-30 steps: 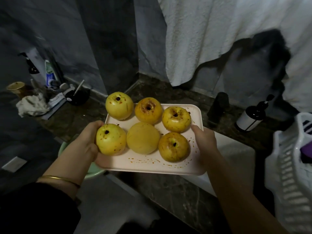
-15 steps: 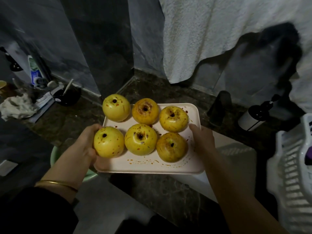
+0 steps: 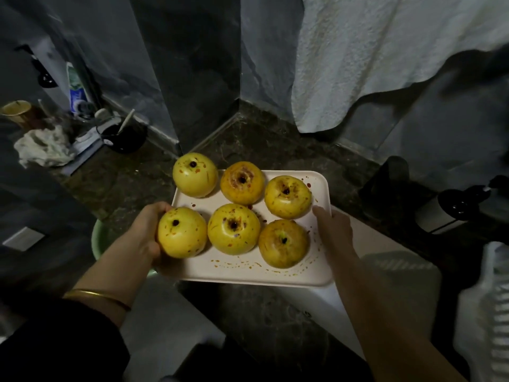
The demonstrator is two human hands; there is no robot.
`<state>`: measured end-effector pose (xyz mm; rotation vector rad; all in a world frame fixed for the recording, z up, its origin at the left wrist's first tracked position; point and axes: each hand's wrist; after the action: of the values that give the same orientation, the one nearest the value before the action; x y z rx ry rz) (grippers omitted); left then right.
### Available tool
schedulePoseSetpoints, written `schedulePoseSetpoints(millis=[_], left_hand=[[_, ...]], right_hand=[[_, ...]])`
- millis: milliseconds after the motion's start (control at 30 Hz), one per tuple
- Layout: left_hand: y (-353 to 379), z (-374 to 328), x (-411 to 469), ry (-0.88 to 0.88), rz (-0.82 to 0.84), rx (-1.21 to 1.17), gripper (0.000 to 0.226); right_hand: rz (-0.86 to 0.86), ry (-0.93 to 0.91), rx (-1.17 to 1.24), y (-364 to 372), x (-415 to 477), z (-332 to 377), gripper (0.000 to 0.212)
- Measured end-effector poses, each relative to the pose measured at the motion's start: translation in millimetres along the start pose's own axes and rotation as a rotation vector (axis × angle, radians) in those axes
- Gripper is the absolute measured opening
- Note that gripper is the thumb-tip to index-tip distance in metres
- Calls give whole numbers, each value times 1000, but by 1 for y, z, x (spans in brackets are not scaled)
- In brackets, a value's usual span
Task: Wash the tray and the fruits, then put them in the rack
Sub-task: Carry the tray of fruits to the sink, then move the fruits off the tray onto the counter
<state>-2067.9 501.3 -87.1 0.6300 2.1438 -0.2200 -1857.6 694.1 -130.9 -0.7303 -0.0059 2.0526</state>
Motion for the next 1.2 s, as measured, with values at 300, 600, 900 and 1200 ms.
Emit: schedulePoseSetpoints(millis=[300,600,900,1200], left_hand=[[-25,-22,33,-40,36,-3,30],[-58,-42,78,-146,59,40,23],[-70,-32,116,-134,19,82,30],[-64,-29,138,-75,-47,142,32]], right_hand=[[-45,21,-10,44,23,-1,26],[-110,71,-24,96,39,-14,24],[-90,159,-15,118,47,-29,28],[-64,186,-18,126,64,-42,31]])
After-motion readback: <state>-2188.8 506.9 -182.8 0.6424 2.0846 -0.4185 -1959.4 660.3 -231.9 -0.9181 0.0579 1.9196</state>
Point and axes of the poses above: each hand's wrist, its own x-axis towards the middle knuckle, its own y-axis out of the palm, z = x × y, and after that the axes turned 11 degrees about z, right-handed
